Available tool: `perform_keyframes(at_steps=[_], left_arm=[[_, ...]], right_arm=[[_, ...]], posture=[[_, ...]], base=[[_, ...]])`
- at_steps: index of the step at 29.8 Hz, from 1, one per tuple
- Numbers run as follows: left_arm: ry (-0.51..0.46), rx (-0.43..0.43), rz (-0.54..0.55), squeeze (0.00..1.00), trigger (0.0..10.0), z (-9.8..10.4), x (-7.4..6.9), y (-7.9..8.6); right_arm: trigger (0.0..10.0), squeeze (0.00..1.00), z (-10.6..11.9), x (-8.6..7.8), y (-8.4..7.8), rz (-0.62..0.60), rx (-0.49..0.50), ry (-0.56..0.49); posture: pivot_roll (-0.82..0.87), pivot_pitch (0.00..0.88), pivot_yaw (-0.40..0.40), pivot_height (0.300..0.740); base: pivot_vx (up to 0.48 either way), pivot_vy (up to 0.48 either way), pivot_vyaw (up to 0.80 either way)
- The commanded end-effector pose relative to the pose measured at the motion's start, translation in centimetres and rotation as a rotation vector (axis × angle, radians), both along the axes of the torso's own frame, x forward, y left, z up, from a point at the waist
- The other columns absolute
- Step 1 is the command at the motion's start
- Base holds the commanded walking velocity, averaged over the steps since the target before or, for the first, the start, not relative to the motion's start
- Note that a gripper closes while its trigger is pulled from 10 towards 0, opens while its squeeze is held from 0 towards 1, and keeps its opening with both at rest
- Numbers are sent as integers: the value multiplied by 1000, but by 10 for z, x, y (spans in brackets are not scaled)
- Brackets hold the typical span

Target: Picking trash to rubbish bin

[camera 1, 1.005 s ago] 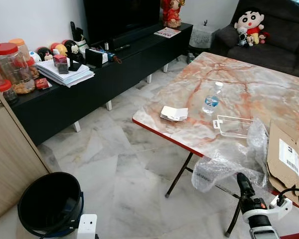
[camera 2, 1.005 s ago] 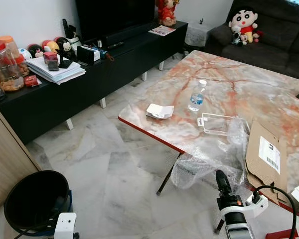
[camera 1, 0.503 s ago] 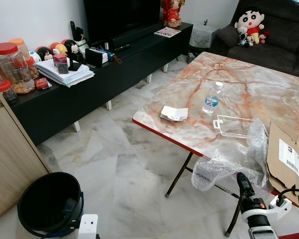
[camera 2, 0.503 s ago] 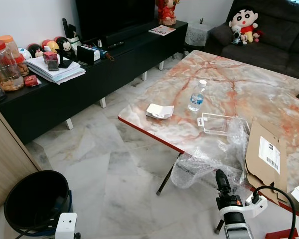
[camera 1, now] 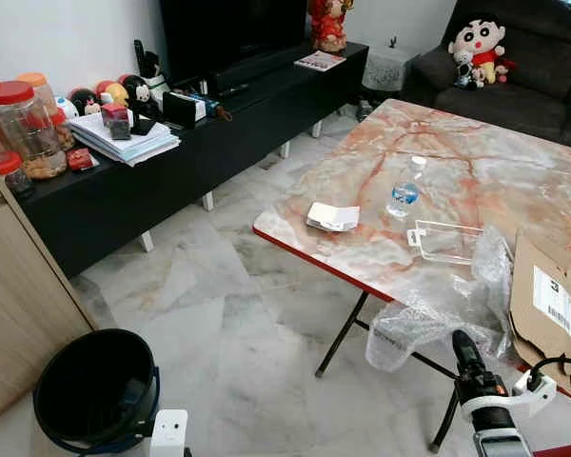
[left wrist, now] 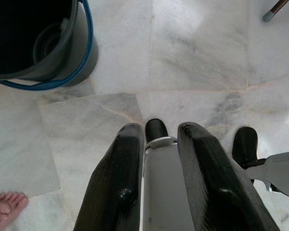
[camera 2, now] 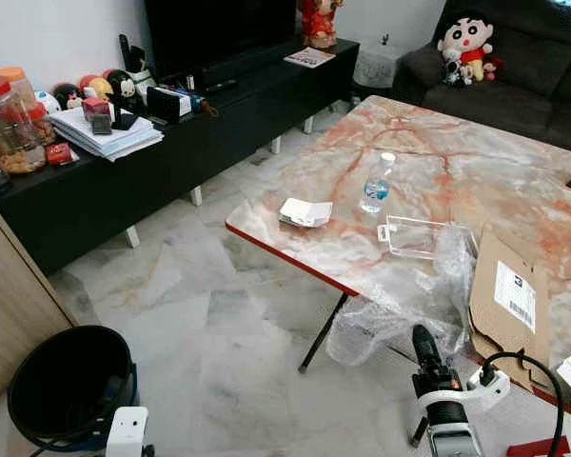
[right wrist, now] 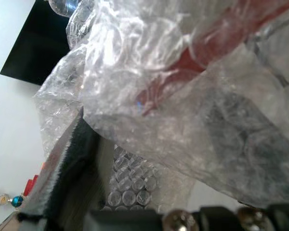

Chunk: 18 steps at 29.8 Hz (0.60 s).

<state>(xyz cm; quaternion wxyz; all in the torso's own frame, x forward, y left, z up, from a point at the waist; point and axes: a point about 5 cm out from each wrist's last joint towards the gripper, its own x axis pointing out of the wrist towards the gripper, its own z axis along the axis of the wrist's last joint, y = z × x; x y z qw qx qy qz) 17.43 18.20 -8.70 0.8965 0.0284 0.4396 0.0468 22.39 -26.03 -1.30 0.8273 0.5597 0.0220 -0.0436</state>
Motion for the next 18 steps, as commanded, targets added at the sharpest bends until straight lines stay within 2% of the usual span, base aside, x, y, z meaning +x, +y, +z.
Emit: perform_keyframes(at_steps=[1,5,10,18], left_arm=[[7,-5,2,0,10000,-1,-1,-2],[5,-5,1,0,10000,-1,0,-2],[2,-5,0,0,10000,0,1,-2],[-4,-6,1,0,10000,0,1,-3]], right_arm=[[0,0,4,4,-2,-22,-6,-15],[0,0,4,6,1,-2,-10,-18],[0,0,3,10,14,61,-29,-8],[0,0,-2,7,17,90,-43,18]], posture=[[-186,0,-95,740],[-186,0,-95,740],[-186,0,-94,740],[-183,0,-96,740]], base=[[0,0,0],[0,0,0],[0,0,0],[0,0,0]])
